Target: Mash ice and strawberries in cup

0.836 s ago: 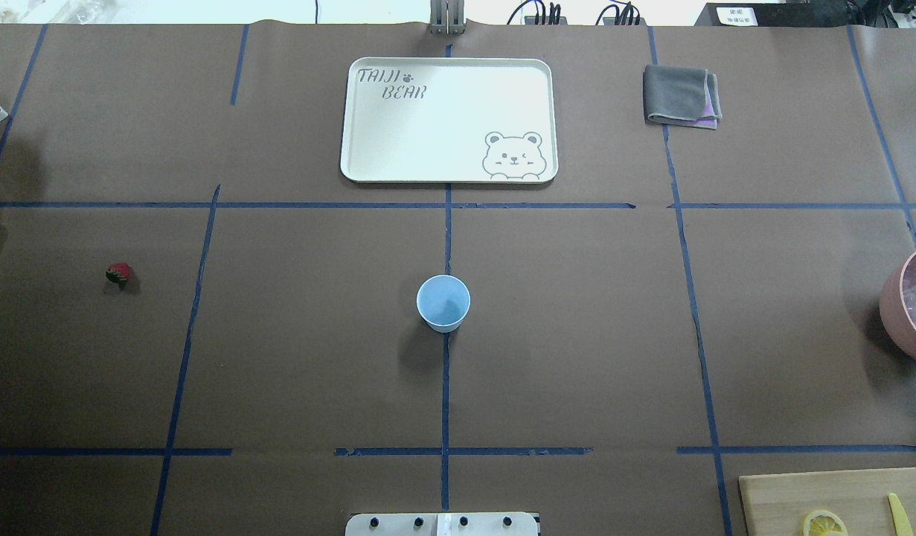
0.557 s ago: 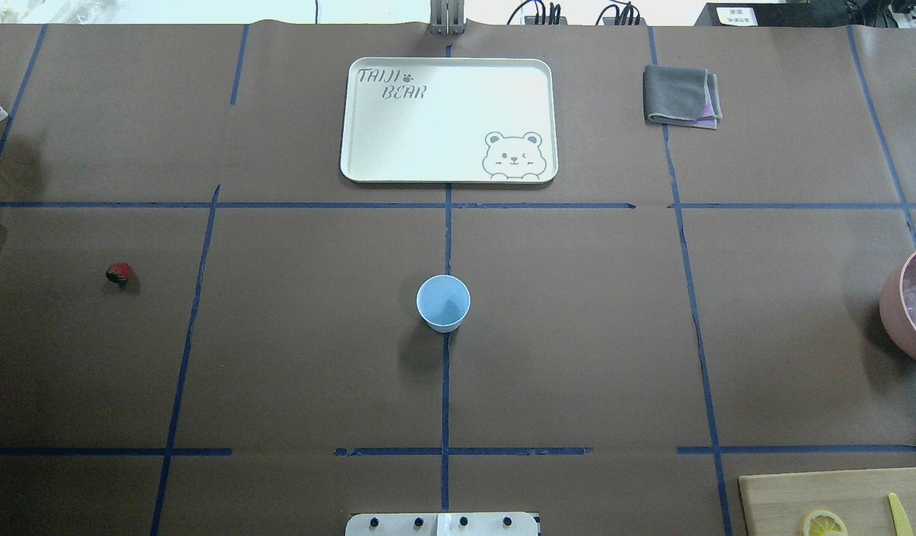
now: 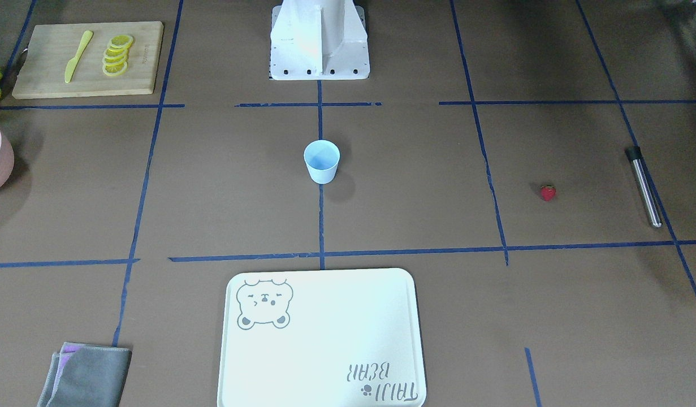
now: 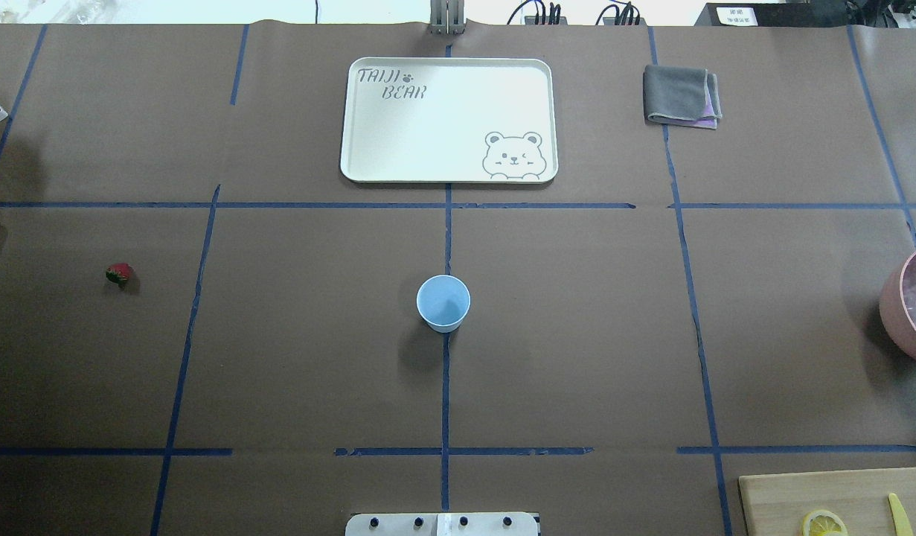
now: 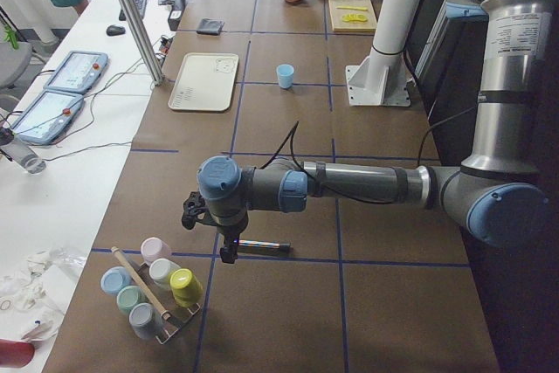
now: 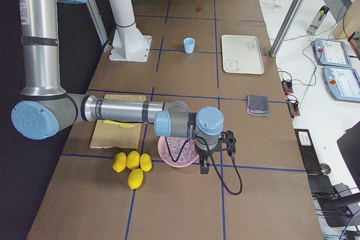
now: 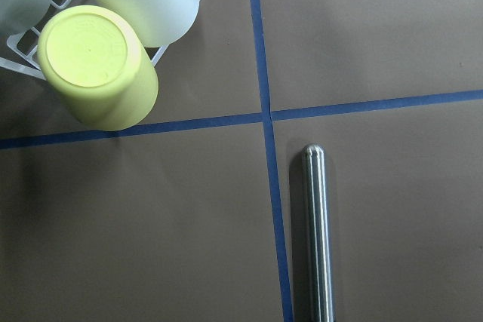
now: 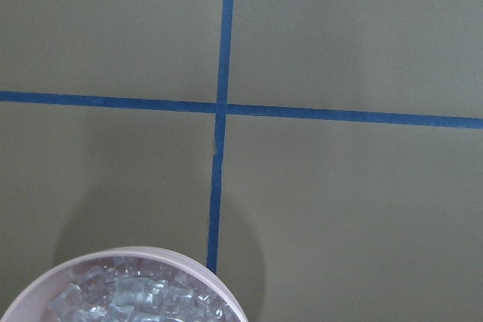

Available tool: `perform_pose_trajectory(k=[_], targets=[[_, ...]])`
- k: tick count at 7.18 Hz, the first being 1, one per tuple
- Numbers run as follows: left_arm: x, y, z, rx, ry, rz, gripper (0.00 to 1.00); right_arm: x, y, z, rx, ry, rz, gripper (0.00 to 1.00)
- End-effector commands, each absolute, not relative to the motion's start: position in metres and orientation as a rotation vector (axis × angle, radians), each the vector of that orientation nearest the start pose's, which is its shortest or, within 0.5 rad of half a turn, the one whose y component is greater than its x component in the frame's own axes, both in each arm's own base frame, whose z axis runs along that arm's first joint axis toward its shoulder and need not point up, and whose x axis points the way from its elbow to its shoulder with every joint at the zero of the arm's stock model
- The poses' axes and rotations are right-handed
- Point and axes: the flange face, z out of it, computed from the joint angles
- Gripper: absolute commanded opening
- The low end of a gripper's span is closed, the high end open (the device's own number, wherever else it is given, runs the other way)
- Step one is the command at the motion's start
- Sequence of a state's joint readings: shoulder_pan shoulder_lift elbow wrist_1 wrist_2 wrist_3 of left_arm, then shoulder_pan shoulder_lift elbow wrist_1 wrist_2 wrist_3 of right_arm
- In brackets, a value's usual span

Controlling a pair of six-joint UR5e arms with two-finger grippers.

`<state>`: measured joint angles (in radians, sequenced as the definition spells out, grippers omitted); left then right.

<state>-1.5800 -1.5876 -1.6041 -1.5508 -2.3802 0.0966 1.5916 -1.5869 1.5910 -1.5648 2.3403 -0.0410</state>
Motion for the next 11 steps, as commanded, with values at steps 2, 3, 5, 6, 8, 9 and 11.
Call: perform_pose_trajectory(k=[2,3,5,6,8,9,11], targets=[[-0.066,-0.5,0.631,0.078,0.807,0.097,1.0,0.05,-0.484,0.621,0.057,-0.777,-0.039,1.0],[-0.065,-0.5,0.631,0.076,0.812,0.097,1.0,0.033,-0.471,0.6,0.065,-0.771,-0.045,0.99],[-0.065,-0.5,0.628,0.082,0.812,0.098,1.0,0.006,-0.462,0.591,0.047,-0.752,-0.073,0.94],[-0.066,-0.5,0.628,0.081,0.81,0.098,1.0,-0.002,-0.459,0.595,0.066,-0.738,-0.109,0.93],[-0.065,-0.5,0.627,0.083,0.812,0.099,1.0,-0.014,-0.445,0.61,0.084,-0.73,-0.145,0.86],[-0.065,-0.5,0.627,0.083,0.812,0.099,1.0,-0.026,-0.445,0.611,0.071,-0.731,-0.167,0.84],[-0.065,-0.5,0.627,0.083,0.812,0.099,1.0,-0.044,-0.448,0.607,0.069,-0.737,-0.218,0.79]])
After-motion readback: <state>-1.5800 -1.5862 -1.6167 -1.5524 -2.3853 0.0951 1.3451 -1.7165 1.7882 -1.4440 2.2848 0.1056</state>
